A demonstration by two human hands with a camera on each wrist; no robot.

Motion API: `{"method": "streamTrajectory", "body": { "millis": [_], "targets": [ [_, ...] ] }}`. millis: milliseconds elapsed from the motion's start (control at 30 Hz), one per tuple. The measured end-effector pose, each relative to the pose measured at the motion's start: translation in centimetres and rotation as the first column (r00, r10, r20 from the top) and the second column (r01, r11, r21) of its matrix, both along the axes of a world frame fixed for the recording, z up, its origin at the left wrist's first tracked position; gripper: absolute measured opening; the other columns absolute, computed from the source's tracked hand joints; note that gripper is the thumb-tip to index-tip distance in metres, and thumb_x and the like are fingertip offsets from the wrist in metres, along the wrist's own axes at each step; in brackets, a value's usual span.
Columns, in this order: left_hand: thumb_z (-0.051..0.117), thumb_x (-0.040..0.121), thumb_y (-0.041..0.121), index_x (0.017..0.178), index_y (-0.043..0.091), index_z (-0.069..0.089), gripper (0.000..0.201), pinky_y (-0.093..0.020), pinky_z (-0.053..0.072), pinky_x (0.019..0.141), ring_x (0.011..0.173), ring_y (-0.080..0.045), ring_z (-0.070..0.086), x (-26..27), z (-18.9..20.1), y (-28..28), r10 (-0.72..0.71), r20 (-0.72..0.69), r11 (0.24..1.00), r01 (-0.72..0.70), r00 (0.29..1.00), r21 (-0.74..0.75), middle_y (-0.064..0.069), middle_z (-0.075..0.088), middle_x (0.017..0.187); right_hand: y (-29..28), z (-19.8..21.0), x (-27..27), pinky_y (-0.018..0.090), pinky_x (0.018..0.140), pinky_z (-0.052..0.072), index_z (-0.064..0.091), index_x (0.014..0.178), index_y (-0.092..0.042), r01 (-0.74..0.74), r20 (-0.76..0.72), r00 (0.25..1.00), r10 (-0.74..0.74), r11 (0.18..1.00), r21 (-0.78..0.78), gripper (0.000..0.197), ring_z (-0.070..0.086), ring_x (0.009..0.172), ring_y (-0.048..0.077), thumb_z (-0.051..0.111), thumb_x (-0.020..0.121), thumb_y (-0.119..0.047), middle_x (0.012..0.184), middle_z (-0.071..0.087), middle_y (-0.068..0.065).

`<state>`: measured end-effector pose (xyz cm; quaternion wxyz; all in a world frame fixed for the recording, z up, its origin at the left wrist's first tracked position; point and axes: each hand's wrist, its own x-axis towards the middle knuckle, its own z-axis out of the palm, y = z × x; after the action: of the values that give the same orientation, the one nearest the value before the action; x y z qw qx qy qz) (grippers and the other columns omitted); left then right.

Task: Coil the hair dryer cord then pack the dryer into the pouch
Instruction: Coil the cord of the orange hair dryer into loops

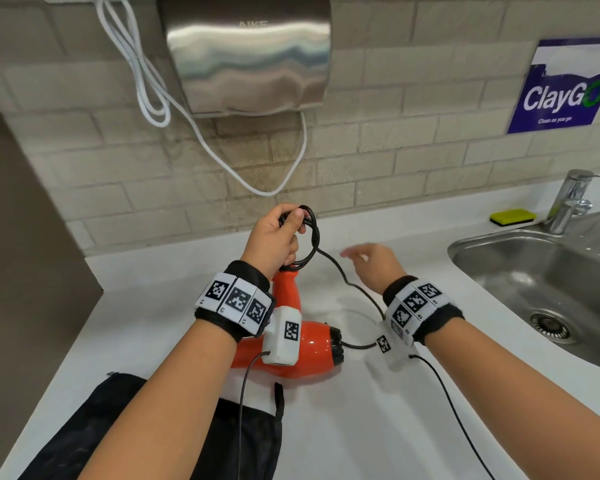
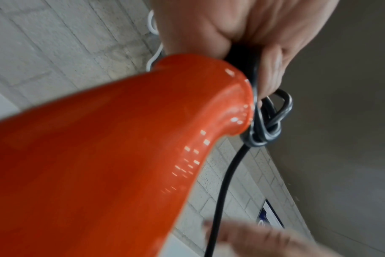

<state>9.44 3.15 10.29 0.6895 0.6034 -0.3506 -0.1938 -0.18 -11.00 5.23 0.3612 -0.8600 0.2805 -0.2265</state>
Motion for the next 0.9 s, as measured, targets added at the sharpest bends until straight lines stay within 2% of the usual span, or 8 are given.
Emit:
{"method": "streamTrajectory", "body": {
  "millis": [133,200,267,367,600,767,833,900],
  "targets": [
    [0.04,0.097,0.014,0.084,0.02,0.052,0.018,-0.016,0.018,0.034,0.03,0.0,0.026,-0.1,0.1,-0.2,0.032,0.033,0.999,-0.033,0.999,0.009,0.0,0.045,0.068,3.5,4.2,0.5,0.01,0.072,0.045,0.066,0.104,-0.009,-0.179,0.453,0.878,0.152,0.984,0.018,0.024,0.058,0.076,-0.006,0.044,0.094,-0.012,0.086,0.062,-0.01],
    [0.041,0.097,0.014,0.084,0.019,0.052,0.017,-0.015,0.019,0.034,0.03,0.0,0.027,-0.3,0.1,-0.3,0.028,0.034,1.0,-0.028,0.999,0.01,0.0,0.044,0.068,4.4,5.3,0.7,0.015,0.067,0.044,0.065,0.089,-0.014,-0.233,0.492,0.85,0.188,0.972,0.031,0.015,0.055,0.067,0.003,0.05,0.091,-0.012,0.077,0.058,-0.011],
    [0.04,0.097,0.014,0.084,0.019,0.051,0.018,-0.015,0.019,0.034,0.03,-0.001,0.026,-0.4,0.1,-0.3,0.02,0.03,1.0,-0.02,0.999,0.014,0.0,0.044,0.067,4.5,5.5,1.1,0.027,0.065,0.043,0.057,0.071,-0.021,-0.265,0.497,0.846,0.194,0.961,0.076,0.018,0.05,0.066,0.016,0.058,0.086,-0.01,0.071,0.057,-0.005],
    [0.037,0.098,0.017,0.085,0.017,0.051,0.019,-0.016,0.019,0.035,0.031,-0.001,0.025,-0.4,0.2,-0.2,-0.009,0.024,0.999,0.008,1.0,0.038,0.0,0.043,0.065,4.3,4.9,1.4,0.029,0.065,0.044,0.047,0.063,-0.022,-0.272,0.463,0.861,0.211,0.96,0.069,0.03,0.053,0.068,0.019,0.064,0.081,-0.005,0.066,0.055,-0.001],
    [0.035,0.099,0.02,0.083,0.017,0.051,0.023,-0.015,0.022,0.032,0.034,-0.002,0.024,-0.3,0.4,0.2,-0.097,0.005,0.994,0.096,0.995,0.06,0.0,0.039,0.066,3.6,4.3,1.3,0.046,0.094,0.048,0.049,0.086,-0.024,-0.424,0.419,0.838,0.349,0.9,0.099,0.02,0.063,0.099,0.032,0.061,0.084,-0.007,0.099,0.065,0.015],
    [0.052,0.092,0.02,0.081,0.018,0.053,0.011,-0.014,0.02,0.031,0.031,-0.001,0.027,-0.4,0.5,0.4,-0.072,0.028,0.99,0.068,0.997,0.123,-0.001,0.04,0.057,2.9,4.1,1.3,0.042,0.096,0.045,0.054,0.095,-0.025,-0.506,0.31,0.838,0.449,0.852,0.133,0.014,0.063,0.085,0.02,0.056,0.089,-0.013,0.083,0.068,0.007],
    [0.05,0.092,0.016,0.081,0.017,0.053,0.012,-0.013,0.019,0.03,0.029,-0.001,0.027,-0.4,0.6,0.4,-0.058,0.013,0.991,0.056,0.998,0.124,-0.003,0.041,0.06,3.2,4.0,1.2,0.035,0.089,0.047,0.057,0.093,-0.02,-0.519,0.236,0.842,0.485,0.848,0.109,0.009,0.061,0.077,0.017,0.048,0.093,-0.019,0.076,0.064,0.004],
    [0.046,0.094,0.012,0.08,0.016,0.054,0.017,-0.013,0.019,0.031,0.029,-0.002,0.026,-0.3,0.6,0.4,-0.026,0.006,0.993,0.025,1.0,0.118,-0.003,0.041,0.064,3.3,3.7,1.0,0.025,0.075,0.044,0.059,0.082,-0.011,-0.485,0.162,0.869,0.467,0.87,0.094,0.027,0.055,0.064,0.009,0.039,0.097,-0.021,0.064,0.055,-0.001]
  ]
}}
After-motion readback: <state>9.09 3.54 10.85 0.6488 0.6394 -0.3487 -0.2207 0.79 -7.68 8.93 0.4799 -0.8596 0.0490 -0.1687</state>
